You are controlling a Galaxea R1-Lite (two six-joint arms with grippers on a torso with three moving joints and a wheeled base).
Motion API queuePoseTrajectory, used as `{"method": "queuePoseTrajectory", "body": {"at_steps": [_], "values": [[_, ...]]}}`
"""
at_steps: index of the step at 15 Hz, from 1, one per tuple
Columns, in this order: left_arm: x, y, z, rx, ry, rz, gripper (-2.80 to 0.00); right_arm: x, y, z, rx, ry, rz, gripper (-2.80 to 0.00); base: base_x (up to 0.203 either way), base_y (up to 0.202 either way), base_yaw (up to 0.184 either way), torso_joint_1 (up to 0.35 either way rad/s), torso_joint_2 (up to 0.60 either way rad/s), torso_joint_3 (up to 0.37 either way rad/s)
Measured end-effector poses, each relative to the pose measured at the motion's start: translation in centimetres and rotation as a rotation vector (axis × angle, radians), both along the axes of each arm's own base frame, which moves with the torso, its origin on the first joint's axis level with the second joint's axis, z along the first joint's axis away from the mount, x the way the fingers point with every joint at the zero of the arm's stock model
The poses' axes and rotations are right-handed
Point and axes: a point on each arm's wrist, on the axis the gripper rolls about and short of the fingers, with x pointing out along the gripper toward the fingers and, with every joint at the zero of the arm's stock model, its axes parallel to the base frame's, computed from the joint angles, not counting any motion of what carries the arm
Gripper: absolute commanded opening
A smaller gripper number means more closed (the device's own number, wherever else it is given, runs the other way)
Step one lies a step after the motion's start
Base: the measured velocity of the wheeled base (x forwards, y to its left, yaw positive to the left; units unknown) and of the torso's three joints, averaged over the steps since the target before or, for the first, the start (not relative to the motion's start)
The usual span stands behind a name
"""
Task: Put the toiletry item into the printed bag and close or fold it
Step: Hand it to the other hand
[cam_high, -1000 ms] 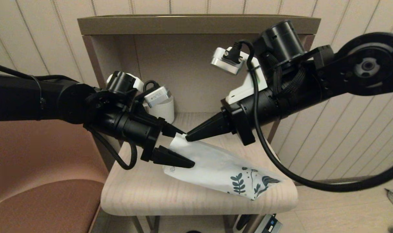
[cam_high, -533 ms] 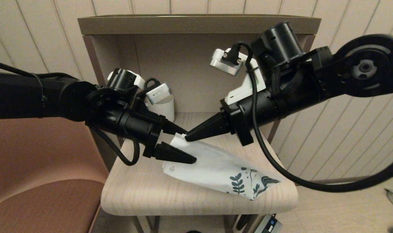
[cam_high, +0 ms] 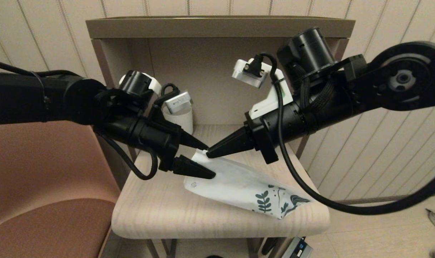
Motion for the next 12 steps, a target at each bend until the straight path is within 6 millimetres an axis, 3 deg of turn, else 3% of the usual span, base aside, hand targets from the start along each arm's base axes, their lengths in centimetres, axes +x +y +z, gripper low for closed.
{"method": "queuePoseTrajectory", "body": {"at_steps": [12], "values": [[-0.25,-0.49,0.33,0.005,0.061,-0.024,0.0,-0.03,0.05,0.49,0.002,-0.022,-0.014,-2.8,0.0,0.0,0.0,0.0,0.0,0.0]]}}
